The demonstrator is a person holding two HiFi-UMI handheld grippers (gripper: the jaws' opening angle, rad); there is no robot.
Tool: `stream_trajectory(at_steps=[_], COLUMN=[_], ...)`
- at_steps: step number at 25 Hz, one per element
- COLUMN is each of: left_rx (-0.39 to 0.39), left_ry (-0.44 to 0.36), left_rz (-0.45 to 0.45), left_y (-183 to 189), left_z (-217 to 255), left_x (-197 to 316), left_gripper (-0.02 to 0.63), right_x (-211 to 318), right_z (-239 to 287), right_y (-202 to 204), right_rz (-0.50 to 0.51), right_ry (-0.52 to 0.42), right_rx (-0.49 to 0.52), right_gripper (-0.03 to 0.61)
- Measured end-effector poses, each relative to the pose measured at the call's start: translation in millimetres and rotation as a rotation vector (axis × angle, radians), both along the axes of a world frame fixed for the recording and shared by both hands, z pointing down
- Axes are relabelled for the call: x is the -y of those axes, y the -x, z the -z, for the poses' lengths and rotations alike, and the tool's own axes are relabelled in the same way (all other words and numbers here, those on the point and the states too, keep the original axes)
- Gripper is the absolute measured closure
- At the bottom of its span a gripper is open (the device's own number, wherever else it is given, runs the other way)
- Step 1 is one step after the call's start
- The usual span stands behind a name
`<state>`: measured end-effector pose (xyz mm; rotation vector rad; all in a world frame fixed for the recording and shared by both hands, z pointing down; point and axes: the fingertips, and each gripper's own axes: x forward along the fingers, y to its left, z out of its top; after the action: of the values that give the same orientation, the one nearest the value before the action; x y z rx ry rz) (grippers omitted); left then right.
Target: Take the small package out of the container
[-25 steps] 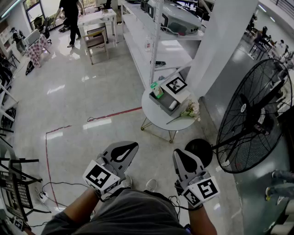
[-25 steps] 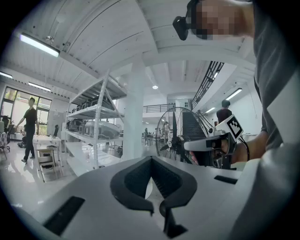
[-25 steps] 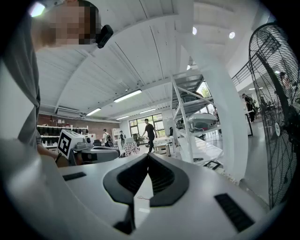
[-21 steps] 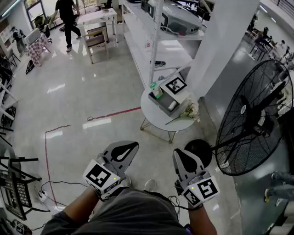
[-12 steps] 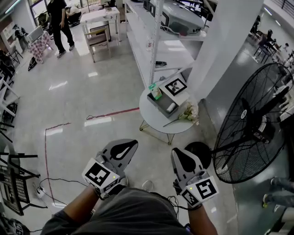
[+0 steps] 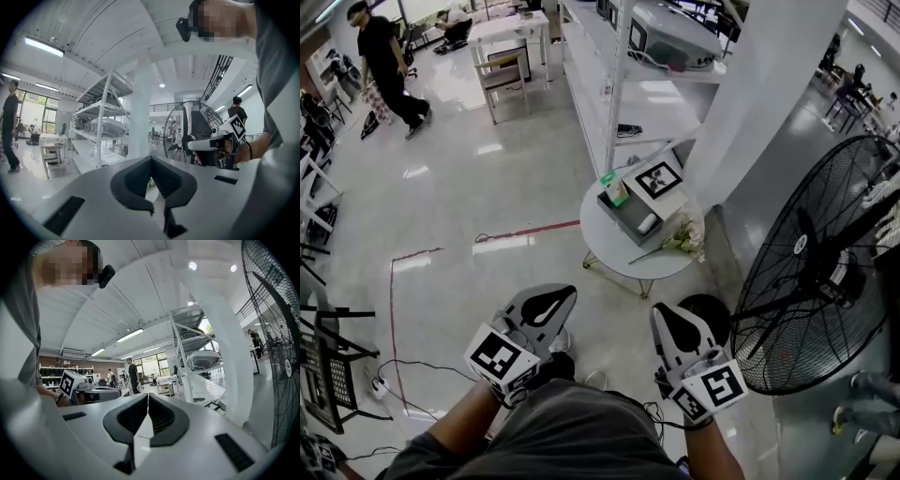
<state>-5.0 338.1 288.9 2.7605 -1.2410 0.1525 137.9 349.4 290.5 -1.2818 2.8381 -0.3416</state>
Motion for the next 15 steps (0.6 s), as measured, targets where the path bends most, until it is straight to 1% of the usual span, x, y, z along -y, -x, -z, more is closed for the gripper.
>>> stream_trajectory(at_steps=[3, 7, 12, 15], left_rx=[-0.005, -0.006, -0.024, -0.013], left_ry=[-0.014, 0.013, -0.009, 0.012], left_rz=[-0.008, -0.017, -0.04, -0.036], left_y=[-4.3, -5.3, 1.1, 12.2], left_z=[-3.4, -12.3, -16.4, -22.4], left_x=[14.5, 36.8, 76.4, 104.7], left_gripper=[0.6, 0.6, 0.6, 0.6], right_x=[12.9, 34.0, 73.2, 98.8], right_z=[-5.6, -12.8, -18.7, -24.0], right_y=[-3.9, -3.6, 5.4, 17.0], right_rz=[-0.006, -0.009, -0.02, -0.022], right_ry=[0.008, 0.023, 0.03, 0.04], right_rx=[-0.004, -0.012, -0.013, -0.017], right_gripper=[0.555, 0.555, 0.555, 0.555])
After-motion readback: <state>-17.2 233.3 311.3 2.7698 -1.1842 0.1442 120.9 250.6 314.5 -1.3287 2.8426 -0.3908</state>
